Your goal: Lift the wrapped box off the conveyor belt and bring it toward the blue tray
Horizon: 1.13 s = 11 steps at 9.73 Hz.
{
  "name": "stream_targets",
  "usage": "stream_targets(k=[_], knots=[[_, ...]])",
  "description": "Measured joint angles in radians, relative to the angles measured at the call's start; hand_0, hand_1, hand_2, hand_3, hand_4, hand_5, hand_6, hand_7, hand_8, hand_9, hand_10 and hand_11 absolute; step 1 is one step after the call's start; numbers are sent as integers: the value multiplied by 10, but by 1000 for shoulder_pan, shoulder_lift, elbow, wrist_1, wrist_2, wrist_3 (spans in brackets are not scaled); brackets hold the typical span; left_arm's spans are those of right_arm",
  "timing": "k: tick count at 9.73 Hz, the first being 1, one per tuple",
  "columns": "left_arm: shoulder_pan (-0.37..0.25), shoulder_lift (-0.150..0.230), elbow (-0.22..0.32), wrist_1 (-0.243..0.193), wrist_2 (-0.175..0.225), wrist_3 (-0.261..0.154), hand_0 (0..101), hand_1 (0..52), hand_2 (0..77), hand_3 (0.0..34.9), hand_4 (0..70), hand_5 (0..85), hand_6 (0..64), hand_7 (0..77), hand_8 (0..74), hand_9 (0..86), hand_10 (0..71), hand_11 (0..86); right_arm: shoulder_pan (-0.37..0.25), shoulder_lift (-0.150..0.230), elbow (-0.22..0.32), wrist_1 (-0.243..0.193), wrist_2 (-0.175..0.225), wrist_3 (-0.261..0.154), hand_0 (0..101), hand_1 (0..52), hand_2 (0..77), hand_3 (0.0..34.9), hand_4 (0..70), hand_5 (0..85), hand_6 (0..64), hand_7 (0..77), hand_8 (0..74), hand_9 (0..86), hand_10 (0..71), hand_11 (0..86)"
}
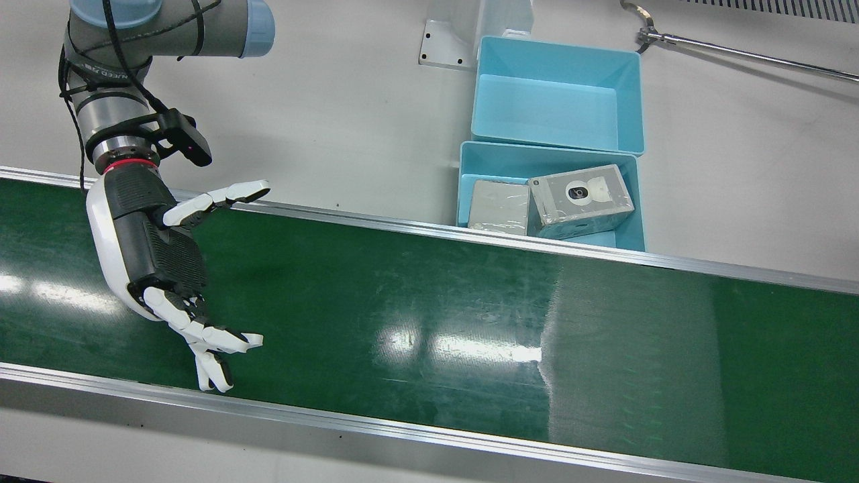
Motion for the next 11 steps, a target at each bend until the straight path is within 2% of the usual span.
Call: stream_targets(k=[2, 3, 5, 6, 7, 11], knots=[[0, 0, 0, 0, 0, 0, 0, 0, 11, 0, 5, 11, 0, 5, 5, 5, 0, 5, -1, 3, -9, 16, -1, 1, 474, 125, 109, 0, 213, 120, 114, 251, 65, 82, 0, 11], [0, 0, 0, 0, 0, 0, 0, 0, 11, 0, 5, 11, 5, 5, 5, 5, 0, 5, -1, 3, -9, 18, -2, 1, 472, 109, 114, 0, 196, 115, 114, 256, 71, 82, 0, 11], [0, 0, 0, 0, 0, 0, 0, 0, 11, 0, 5, 11, 5, 5, 5, 5, 0, 5, 0, 3, -5, 18, -3, 2, 470, 104, 98, 0, 191, 115, 114, 256, 65, 82, 0, 11], [0, 0, 0, 0, 0, 0, 0, 0, 11, 0, 5, 11, 5, 5, 5, 5, 0, 5, 1, 2, -4, 18, -3, 3, 467, 115, 93, 0, 180, 98, 87, 245, 65, 87, 0, 11], [0, 0, 0, 0, 0, 0, 0, 0, 5, 0, 5, 11, 5, 5, 5, 0, 0, 5, 2, 1, -3, 18, -3, 3, 467, 115, 93, 0, 180, 104, 104, 245, 65, 82, 0, 11], [0, 0, 0, 0, 0, 0, 0, 0, 5, 0, 0, 11, 5, 5, 5, 0, 0, 5, 8, -3, 2, 18, -2, 11, 465, 109, 93, 0, 175, 109, 104, 245, 65, 82, 0, 11]])
